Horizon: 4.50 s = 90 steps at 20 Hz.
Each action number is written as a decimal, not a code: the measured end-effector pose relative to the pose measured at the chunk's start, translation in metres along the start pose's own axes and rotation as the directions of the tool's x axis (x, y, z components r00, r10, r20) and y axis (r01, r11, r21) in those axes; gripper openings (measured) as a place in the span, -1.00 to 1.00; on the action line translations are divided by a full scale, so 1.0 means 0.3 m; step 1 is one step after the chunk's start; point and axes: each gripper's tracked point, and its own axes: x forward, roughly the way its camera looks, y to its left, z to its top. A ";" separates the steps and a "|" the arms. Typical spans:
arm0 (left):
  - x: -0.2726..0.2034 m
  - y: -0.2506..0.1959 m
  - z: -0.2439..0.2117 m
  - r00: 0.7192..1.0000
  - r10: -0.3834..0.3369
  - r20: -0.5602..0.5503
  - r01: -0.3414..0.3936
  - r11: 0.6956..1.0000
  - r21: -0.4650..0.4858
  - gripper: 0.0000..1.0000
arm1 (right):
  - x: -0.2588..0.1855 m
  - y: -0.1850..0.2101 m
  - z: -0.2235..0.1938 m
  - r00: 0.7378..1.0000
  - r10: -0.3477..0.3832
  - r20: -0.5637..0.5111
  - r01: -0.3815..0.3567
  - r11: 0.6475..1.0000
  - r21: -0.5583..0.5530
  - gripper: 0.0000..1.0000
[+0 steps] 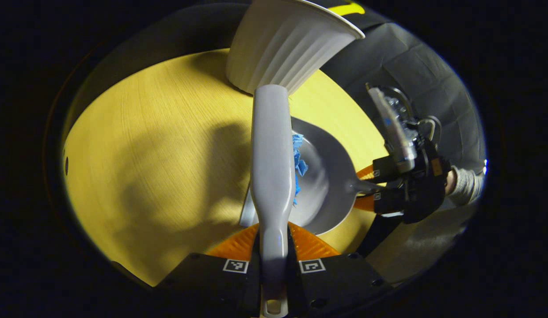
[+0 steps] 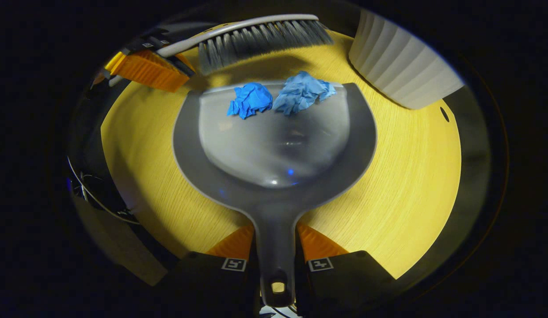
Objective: Pick up the small broom and dustpan from the desktop, sweep the trash into the dustpan with the broom, and then empty the trash into the garbage bin.
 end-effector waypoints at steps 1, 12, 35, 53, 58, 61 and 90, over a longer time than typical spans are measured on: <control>-0.014 0.009 0.001 1.000 0.014 0.012 -0.014 1.000 0.014 -0.43 | -0.003 -0.001 -0.004 1.000 -0.002 0.001 0.002 1.000 -0.002 -0.29; -0.019 0.345 -0.065 0.967 0.254 0.018 -0.251 0.964 -0.086 -0.46 | -0.056 -0.003 0.131 0.951 -0.079 0.300 0.075 0.997 0.027 -0.33; -0.003 0.402 -0.163 0.958 0.285 0.006 -0.282 0.951 -0.127 -0.46 | 0.020 0.011 0.130 0.996 -0.032 0.085 0.024 0.996 0.088 -0.19; -0.011 0.435 -0.191 0.955 0.295 0.021 -0.291 0.949 -0.120 -0.46 | -0.054 0.022 0.194 0.947 -0.151 0.283 0.092 0.973 0.213 -0.42; -0.014 0.470 -0.203 0.952 0.305 0.026 -0.300 0.946 -0.119 -0.46 | -0.111 -0.006 0.220 0.920 -0.226 0.320 0.110 0.933 0.342 -0.42; -0.012 0.473 -0.211 0.953 0.300 0.031 -0.295 0.949 -0.112 -0.46 | -0.140 -0.039 0.254 0.897 -0.291 0.333 0.137 0.899 0.416 -0.42; 0.004 0.475 -0.279 0.959 0.269 0.088 -0.259 0.960 -0.107 -0.46 | -0.451 -0.584 0.688 0.696 -0.698 0.169 0.709 0.705 -0.005 -0.42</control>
